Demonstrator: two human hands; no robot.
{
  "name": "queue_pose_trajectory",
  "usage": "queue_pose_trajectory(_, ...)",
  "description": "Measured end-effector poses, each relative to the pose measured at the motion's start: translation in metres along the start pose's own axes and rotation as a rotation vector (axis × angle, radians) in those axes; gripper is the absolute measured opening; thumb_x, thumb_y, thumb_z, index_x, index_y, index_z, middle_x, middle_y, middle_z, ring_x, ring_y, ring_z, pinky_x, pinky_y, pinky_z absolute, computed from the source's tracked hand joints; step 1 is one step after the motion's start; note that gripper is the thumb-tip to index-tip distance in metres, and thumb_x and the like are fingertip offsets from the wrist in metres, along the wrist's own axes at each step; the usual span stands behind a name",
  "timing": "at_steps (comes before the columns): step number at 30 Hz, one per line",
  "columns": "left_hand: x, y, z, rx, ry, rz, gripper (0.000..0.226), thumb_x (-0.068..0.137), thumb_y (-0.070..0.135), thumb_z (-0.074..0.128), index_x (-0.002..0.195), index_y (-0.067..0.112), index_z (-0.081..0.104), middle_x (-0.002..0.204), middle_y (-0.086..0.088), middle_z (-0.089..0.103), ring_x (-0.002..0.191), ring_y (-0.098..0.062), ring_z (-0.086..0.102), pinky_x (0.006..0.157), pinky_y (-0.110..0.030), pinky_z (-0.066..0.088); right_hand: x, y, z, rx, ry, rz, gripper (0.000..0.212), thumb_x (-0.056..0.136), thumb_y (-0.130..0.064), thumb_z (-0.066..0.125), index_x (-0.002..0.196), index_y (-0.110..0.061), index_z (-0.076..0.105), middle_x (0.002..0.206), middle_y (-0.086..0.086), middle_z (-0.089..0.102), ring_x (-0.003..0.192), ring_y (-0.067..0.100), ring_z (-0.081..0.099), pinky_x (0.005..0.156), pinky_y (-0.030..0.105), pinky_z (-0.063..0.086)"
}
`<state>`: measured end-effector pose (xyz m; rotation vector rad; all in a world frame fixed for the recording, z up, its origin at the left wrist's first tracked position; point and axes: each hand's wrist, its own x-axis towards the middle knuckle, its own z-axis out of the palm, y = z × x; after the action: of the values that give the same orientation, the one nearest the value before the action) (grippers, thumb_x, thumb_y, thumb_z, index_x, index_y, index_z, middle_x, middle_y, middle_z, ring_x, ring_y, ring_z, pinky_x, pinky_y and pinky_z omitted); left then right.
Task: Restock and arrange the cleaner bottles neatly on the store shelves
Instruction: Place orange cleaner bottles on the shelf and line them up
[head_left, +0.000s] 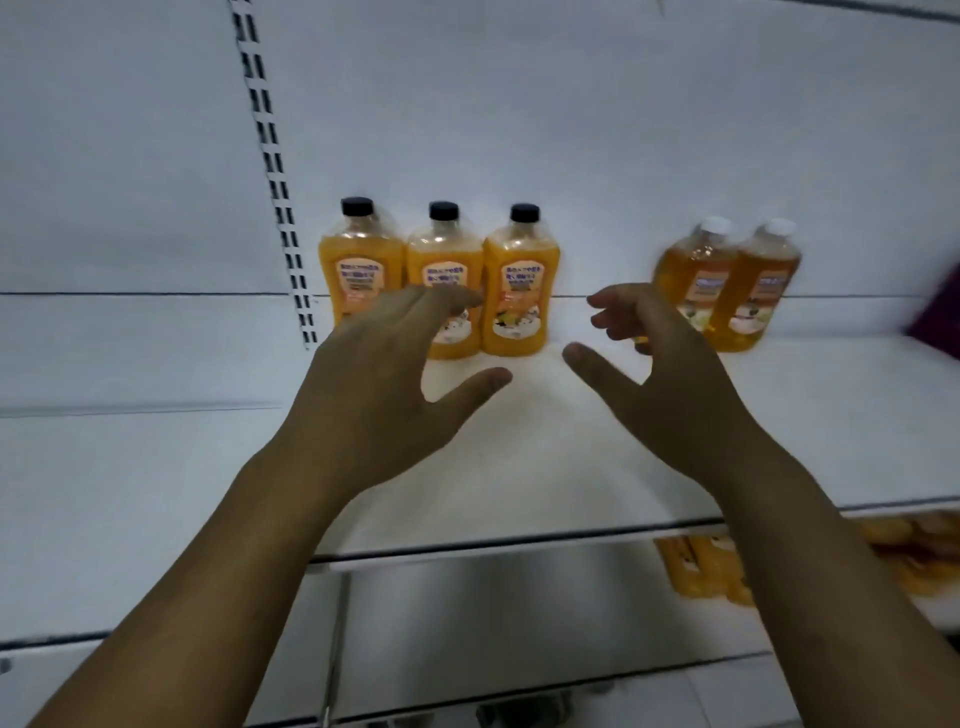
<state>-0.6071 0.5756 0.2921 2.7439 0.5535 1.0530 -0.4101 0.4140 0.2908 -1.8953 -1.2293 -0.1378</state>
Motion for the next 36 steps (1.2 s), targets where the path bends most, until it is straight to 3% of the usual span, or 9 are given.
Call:
queue_pose_trajectory(7, -0.006, 0.08, 0.052, -0.121, -0.141, 0.164, 0.063, 0.092, 0.071, 0.056, 0.141, 0.031, 0.055, 0.138, 0.006, 0.064, 0.123, -0.017, 0.062, 0.1, -0.039, 0.051, -0.097, 0.038, -0.053, -0.199, 0.007, 0.181, 0.054, 0.089, -0.06, 0.063, 0.137, -0.043, 0.045, 0.13, -0.019, 0.052, 0.121, 0.004, 0.05, 0.1, 0.032, 0.046)
queue_pose_trajectory(10, -0.012, 0.126, 0.074, -0.157, -0.187, 0.244, 0.061, 0.093, 0.069, 0.059, 0.142, 0.033, 0.054, 0.14, 0.009, 0.062, 0.123, -0.015, 0.06, 0.1, -0.034, 0.045, -0.144, 0.057, -0.088, -0.195, 0.029, 0.217, 0.051, 0.092, -0.054, 0.066, 0.138, -0.042, 0.047, 0.13, -0.017, 0.051, 0.123, 0.005, 0.05, 0.096, 0.027, 0.048)
queue_pose_trajectory(13, -0.023, 0.18, 0.098, -0.203, -0.247, 0.314, 0.058, 0.095, 0.064, 0.062, 0.142, 0.033, 0.053, 0.138, 0.009, 0.062, 0.121, -0.014, 0.06, 0.101, -0.039, 0.05, -0.192, 0.078, -0.129, -0.238, 0.057, 0.239, 0.052, 0.093, -0.054, 0.065, 0.139, -0.036, 0.05, 0.127, -0.016, 0.052, 0.119, 0.005, 0.05, 0.094, 0.025, 0.047)
queue_pose_trajectory(19, -0.054, 0.303, 0.152, -0.229, -0.351, 0.414, 0.067, 0.092, 0.075, 0.042, 0.141, 0.032, 0.055, 0.136, 0.009, 0.062, 0.119, -0.015, 0.059, 0.094, -0.036, 0.048, -0.301, 0.121, -0.228, -0.38, 0.077, 0.325, 0.051, 0.093, -0.058, 0.062, 0.137, -0.034, 0.05, 0.125, -0.014, 0.052, 0.12, 0.011, 0.05, 0.097, 0.035, 0.048)
queue_pose_trajectory(24, -0.078, 0.392, 0.203, -0.241, -0.398, 0.44, 0.059, 0.094, 0.074, 0.047, 0.137, 0.034, 0.053, 0.129, 0.008, 0.064, 0.111, -0.017, 0.062, 0.092, -0.033, 0.043, -0.37, 0.165, -0.306, -0.465, 0.09, 0.425, 0.054, 0.093, -0.063, 0.055, 0.139, -0.035, 0.048, 0.122, -0.016, 0.05, 0.118, 0.014, 0.051, 0.1, 0.046, 0.049)
queue_pose_trajectory(27, -0.08, 0.434, 0.234, -0.249, -0.43, 0.472, 0.053, 0.095, 0.071, 0.052, 0.136, 0.037, 0.052, 0.13, 0.01, 0.064, 0.114, -0.016, 0.061, 0.093, -0.036, 0.047, -0.397, 0.195, -0.341, -0.493, 0.111, 0.501, 0.053, 0.093, -0.06, 0.06, 0.138, -0.035, 0.048, 0.122, -0.014, 0.052, 0.117, 0.015, 0.05, 0.097, 0.047, 0.05)
queue_pose_trajectory(31, -0.071, 0.485, 0.277, -0.229, -0.447, 0.487, 0.053, 0.096, 0.069, 0.052, 0.139, 0.038, 0.051, 0.133, 0.012, 0.063, 0.119, -0.015, 0.059, 0.092, -0.034, 0.038, -0.414, 0.247, -0.377, -0.521, 0.103, 0.564, 0.056, 0.093, -0.06, 0.061, 0.141, -0.032, 0.049, 0.128, -0.01, 0.055, 0.12, 0.015, 0.049, 0.099, 0.044, 0.048)
queue_pose_trajectory(36, -0.042, 0.52, 0.352, -0.256, -0.506, 0.484, 0.049, 0.097, 0.07, 0.052, 0.138, 0.043, 0.046, 0.134, 0.015, 0.06, 0.121, -0.012, 0.057, 0.096, -0.043, 0.052, -0.399, 0.323, -0.405, -0.554, 0.057, 0.595, 0.057, 0.094, -0.062, 0.058, 0.143, -0.035, 0.045, 0.132, -0.009, 0.055, 0.123, 0.015, 0.049, 0.104, 0.047, 0.047)
